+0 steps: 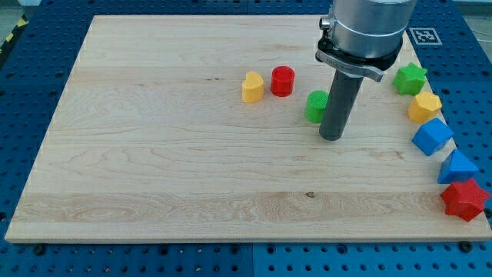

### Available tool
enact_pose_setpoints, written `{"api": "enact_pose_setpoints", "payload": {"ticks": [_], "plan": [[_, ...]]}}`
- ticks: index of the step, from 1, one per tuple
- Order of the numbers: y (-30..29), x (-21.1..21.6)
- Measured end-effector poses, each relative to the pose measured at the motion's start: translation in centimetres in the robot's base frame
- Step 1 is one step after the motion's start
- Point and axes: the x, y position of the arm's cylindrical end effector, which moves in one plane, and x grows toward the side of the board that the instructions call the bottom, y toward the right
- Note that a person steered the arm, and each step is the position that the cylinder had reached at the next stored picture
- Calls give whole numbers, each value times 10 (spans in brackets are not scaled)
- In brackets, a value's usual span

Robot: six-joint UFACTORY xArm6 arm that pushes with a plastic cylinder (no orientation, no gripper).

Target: Move the green circle to the top of the green star

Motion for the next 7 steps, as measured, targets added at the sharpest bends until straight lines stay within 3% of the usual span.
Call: {"api": "enact_pose_setpoints", "payload": {"ticks": [1, 7], "plan": [[24, -3], [9, -20]]}}
